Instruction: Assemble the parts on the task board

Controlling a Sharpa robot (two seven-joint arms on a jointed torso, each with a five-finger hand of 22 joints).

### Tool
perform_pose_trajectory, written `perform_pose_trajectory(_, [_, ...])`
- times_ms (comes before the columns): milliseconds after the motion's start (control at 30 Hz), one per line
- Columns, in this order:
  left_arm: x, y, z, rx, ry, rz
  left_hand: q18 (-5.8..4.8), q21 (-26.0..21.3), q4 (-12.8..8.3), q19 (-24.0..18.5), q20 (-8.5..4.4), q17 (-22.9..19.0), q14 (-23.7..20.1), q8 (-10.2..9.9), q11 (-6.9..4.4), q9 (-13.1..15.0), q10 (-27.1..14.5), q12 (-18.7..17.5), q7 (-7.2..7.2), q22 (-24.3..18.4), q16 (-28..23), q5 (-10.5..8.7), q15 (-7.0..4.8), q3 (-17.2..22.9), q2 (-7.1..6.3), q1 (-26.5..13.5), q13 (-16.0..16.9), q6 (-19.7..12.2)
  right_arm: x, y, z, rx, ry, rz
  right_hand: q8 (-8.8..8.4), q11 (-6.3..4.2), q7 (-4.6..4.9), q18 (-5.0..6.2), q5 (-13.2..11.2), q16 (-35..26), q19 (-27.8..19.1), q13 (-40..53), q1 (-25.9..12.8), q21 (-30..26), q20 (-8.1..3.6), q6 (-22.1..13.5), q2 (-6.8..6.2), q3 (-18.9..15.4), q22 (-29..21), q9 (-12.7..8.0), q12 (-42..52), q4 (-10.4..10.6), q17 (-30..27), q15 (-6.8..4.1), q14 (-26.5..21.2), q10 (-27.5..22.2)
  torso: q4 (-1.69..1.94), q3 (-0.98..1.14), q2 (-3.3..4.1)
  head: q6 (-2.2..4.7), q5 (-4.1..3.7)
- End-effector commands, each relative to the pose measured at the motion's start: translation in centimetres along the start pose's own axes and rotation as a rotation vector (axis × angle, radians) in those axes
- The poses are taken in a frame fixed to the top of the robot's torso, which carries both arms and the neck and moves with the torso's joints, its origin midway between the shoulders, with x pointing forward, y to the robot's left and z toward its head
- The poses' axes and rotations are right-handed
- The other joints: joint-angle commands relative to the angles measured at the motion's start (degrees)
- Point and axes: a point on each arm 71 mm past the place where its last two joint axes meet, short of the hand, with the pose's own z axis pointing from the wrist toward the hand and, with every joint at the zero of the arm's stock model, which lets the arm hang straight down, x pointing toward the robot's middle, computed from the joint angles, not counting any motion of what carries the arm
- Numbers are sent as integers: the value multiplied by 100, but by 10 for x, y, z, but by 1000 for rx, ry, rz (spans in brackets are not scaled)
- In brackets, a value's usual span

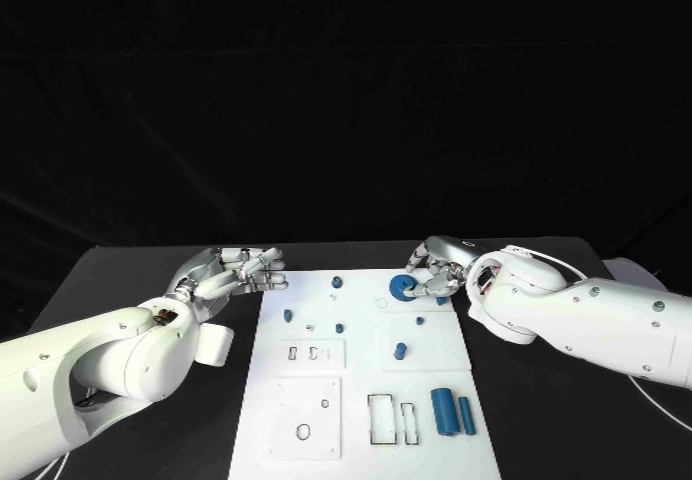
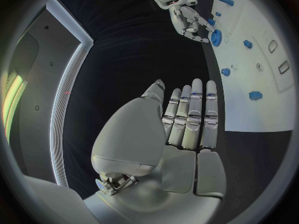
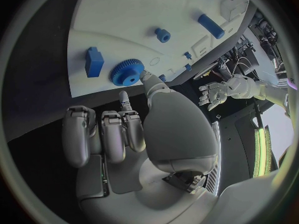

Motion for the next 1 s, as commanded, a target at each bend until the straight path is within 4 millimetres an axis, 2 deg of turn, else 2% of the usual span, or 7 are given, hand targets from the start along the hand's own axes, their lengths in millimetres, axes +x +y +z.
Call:
perform_pose_trajectory(33, [3, -1, 0, 2, 26, -11, 29, -37, -12, 27, -6, 5, 17, -36, 30, -6, 13, -17, 19, -6, -20, 25, 6, 30, -1, 38, 5, 17, 5, 0, 1, 7, 41, -26, 28, 30, 3, -97, 15, 39, 36, 1131, 61, 31, 2, -35, 5, -11, 381, 10, 28, 44, 1384, 40, 561, 285, -2, -1, -6, -31, 8])
perform_pose_trajectory(167, [3, -1, 0, 5, 25, -10, 29, -39, -13, 26, -5, 6, 17, -38, 30, -6, 14, -21, 19, -8, -23, 25, 6, 33, -1, 41, 6, 18, 7, 1, 2, 3, 40, -33, 35, 32, 4, -97, 17, 41, 36, 1126, 60, 32, 4, -38, 10, -13, 382, 12, 24, 50, 1391, 42, 562, 280, 7, -1, -6, -49, -4])
perform_pose_trajectory(367, [3, -2, 0, 6, 24, -10, 29, -41, -15, 26, -5, 8, 17, -41, 30, -5, 16, -26, 19, -10, -28, 25, 6, 36, 0, 45, 6, 20, 8, 1, 5, 0, 34, -42, 46, 33, 5, -98, 21, 44, 39, 1130, 58, 37, 6, -41, 18, -16, 390, 14, 28, 59, 1396, 44, 563, 282, -6, 1, -8, -59, 22])
perform_pose_trajectory(633, [3, -1, 0, 5, 24, -10, 29, -41, -15, 26, -5, 8, 17, -41, 30, -5, 16, -26, 19, -10, -28, 25, 6, 36, 0, 45, 6, 20, 8, -1, 7, 3, 33, -47, 91, 34, 4, -98, 52, 45, 39, 1130, 80, 40, 12, -31, 61, -3, 397, 27, 29, 73, 1399, 48, 564, 278, -2, 1, -5, -61, 26])
perform_pose_trajectory(1000, [3, -1, 0, -1, 26, -25, 30, -44, -17, 26, -4, 10, 18, -48, 31, -6, 16, -37, 20, -13, -34, 24, 7, 38, -4, 49, 5, 18, 16, 4, 9, -20, 21, -107, 324, -27, -73, -130, 81, 83, 119, 1260, 86, 149, -9, 250, 221, 52, 565, 99, 136, 122, 1505, 7, 587, 387, 3, 2, -6, -89, 37])
